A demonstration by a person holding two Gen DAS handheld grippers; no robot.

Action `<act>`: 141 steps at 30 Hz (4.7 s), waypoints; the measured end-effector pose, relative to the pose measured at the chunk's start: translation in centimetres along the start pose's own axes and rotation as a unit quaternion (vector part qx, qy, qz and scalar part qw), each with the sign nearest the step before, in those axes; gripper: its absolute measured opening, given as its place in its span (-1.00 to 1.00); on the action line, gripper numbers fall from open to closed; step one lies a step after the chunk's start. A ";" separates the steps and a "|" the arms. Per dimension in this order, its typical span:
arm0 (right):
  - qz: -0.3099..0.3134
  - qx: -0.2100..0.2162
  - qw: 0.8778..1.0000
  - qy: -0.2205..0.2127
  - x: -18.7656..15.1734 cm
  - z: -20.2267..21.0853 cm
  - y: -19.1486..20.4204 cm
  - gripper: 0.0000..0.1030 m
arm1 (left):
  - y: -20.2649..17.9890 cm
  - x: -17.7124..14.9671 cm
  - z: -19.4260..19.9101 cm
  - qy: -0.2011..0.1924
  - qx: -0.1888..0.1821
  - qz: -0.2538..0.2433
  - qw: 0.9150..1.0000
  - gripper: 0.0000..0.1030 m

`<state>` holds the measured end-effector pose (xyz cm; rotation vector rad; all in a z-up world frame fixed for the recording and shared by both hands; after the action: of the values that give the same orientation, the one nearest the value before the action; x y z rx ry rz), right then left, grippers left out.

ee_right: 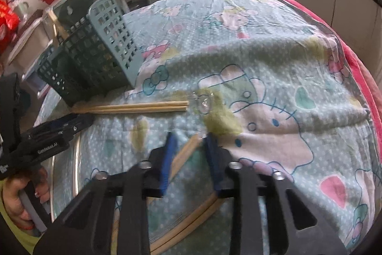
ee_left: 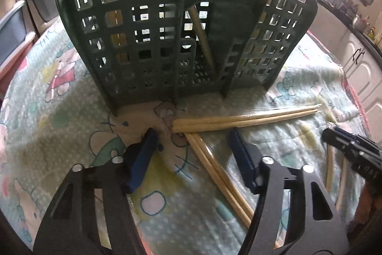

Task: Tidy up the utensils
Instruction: 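Close the left tool on a chopstick while the right tool grasps another, then lift both held chopsticks upright and carry them above the green basket, then lower the chopsticks into the basket and open both tools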

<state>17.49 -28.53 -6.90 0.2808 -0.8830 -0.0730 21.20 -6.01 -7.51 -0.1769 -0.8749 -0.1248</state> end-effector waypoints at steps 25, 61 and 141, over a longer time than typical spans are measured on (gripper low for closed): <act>-0.003 0.113 0.989 -0.098 3.4 5.0 3.6 -0.83 | 4.0 1.9 4.9 -0.036 -0.083 0.108 0.990 -0.99; 0.031 0.203 0.960 -0.188 9.9 10.4 10.0 -0.87 | 5.2 1.8 3.5 -0.015 -0.042 0.053 0.998 -1.00; 0.115 0.150 0.912 -0.363 22.0 10.4 14.7 -0.87 | 5.3 21.5 15.9 -0.294 -0.004 0.044 0.955 -0.93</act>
<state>22.69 -20.58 19.92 0.4456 -1.6716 0.1953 23.92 1.68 18.51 -0.2672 -1.4589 0.0126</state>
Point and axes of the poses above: each gripper's, at about its wrist camera, not at the fingertips, and z roughly against the way its jaws point, y to its left, x to its top, the point moved 2 cm from there along -z, roughly the way its jaws point, and after that the axes turned 15 degrees about -y, right-handed, at the moved point
